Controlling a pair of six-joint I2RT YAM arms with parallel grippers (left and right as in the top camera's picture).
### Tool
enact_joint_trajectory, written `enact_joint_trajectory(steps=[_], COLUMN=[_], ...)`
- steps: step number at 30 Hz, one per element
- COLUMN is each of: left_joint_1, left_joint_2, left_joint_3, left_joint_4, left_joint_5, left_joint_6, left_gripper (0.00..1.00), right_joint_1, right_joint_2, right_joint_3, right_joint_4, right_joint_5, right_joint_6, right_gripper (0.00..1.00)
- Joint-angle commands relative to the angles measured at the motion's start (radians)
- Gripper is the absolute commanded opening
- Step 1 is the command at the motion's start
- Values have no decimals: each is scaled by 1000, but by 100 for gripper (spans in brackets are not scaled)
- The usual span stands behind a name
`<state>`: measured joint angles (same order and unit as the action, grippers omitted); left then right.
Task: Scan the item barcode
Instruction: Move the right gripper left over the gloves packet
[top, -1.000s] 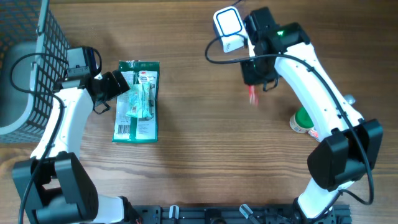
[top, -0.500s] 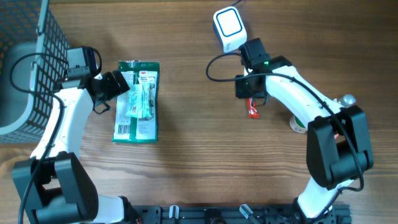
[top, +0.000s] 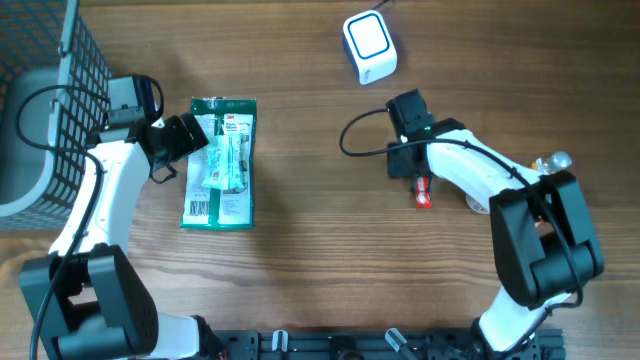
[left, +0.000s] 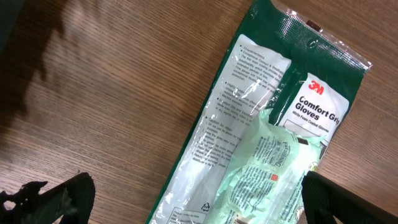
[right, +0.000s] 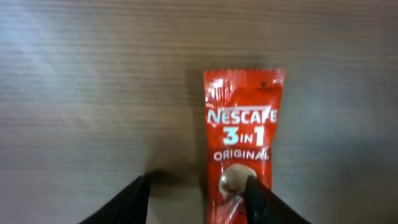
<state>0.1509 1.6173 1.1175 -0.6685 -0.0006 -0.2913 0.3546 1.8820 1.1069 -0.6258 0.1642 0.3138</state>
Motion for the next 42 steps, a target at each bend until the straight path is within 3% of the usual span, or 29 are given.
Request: enact_joint_trajectory(steps=[1,4,10,14,16,19,21,27,38,42], left_joint_1=[4,4,4,4,4,4,4,4,4,4], left_joint_2=[-15,-15,-15,-15,-15,-15,-15,-15,-15,-15], left_joint_3=[9,9,9,9,9,9,9,9,9,9], left_joint_4=[3,3,3,3,3,3,3,3,26,-13], left_joint_5=[8,8,8,8,8,8,8,8,8,177], left_joint_6=[-5,-5,-5,-5,-5,-5,-5,-5,-6,-13], left_gripper=[100,100,100,100,100,100,100,100,100,100], right_joint_1=[-2,-2,13,65,106,179,221,310,333,333], right_joint_2=[55,55,23,-61,-76,-61,-51,-1,190,194], right_joint_3=[-60,-52,118,195,195,189,175,130,129,129], right_joint_4=[-129,-185,-316,-243,-117,-8,62,258,279,301], right_joint_5=[42,43,16,-306,-498,-525,-525,-481,-408,-404], right_joint_6=[-8,-64,-15,-23,11,68,87,220,220,213], right_gripper=[50,50,56,58,68,77,100,100,100,100])
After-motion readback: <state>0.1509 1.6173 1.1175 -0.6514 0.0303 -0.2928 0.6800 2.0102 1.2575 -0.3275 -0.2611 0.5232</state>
